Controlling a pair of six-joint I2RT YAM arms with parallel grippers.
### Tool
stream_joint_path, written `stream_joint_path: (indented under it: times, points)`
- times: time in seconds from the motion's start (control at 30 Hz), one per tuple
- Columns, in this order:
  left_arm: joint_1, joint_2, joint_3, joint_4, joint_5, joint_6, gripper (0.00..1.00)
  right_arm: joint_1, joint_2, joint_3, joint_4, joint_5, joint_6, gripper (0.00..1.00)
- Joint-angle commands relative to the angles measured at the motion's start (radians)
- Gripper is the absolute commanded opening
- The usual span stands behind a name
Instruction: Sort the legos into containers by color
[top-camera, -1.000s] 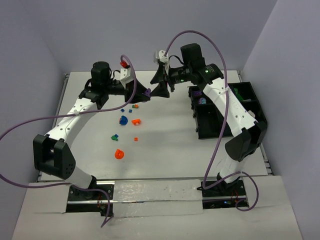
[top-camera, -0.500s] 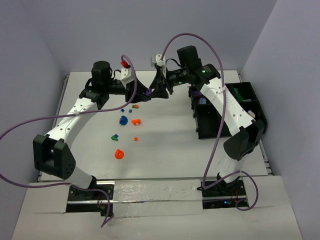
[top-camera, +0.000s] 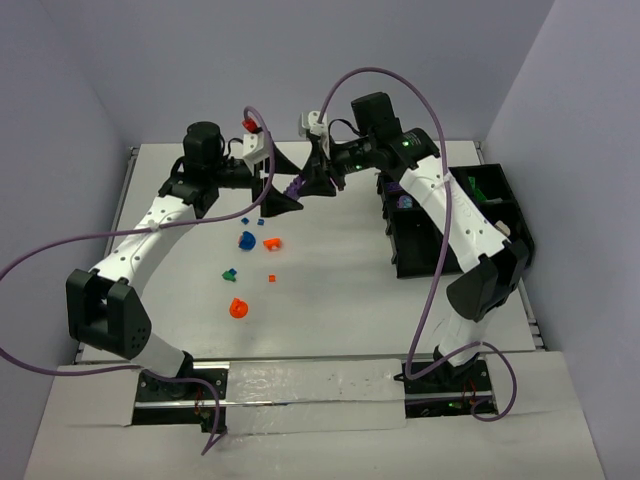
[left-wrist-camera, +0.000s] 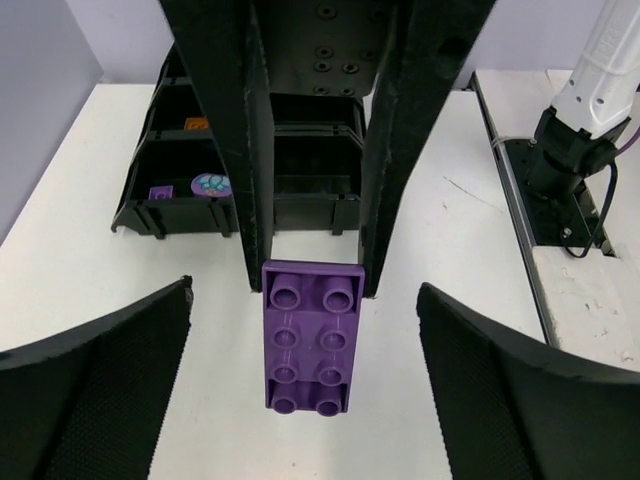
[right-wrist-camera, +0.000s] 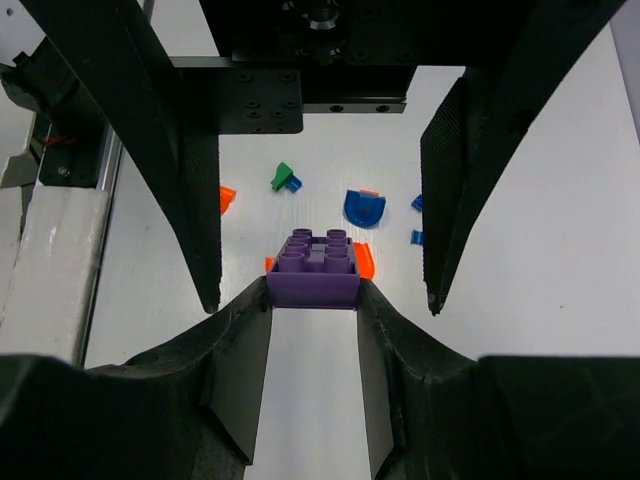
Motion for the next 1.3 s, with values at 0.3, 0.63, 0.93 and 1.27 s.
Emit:
stream_joint_path:
  times: [0.3,0.63,0.93,1.27]
  points:
    - [0.164,-0.112,-0.069,0.004,-0.264,-0.061,0.99,-0.296,-0.011,-0.026,-0.059,0.221,-0.012,0.0]
    - [0.168,-0.045,-0.029,-0.099,-0.607,-0.145,0.99,-0.47,0.183,-0.035,-0.037,0.641,-0.027,0.0]
    - [0.178,0.036,0.05,-0.286,-0.619,-0.111,0.99,-0.464,0.361,0.08,-0.017,0.708,0.023,0.0]
    - [0.2,-0.004,-0.066,-0.282,-0.683,-0.054,0.99,-0.441,0.406,0.068,-0.043,0.719,0.013,0.32]
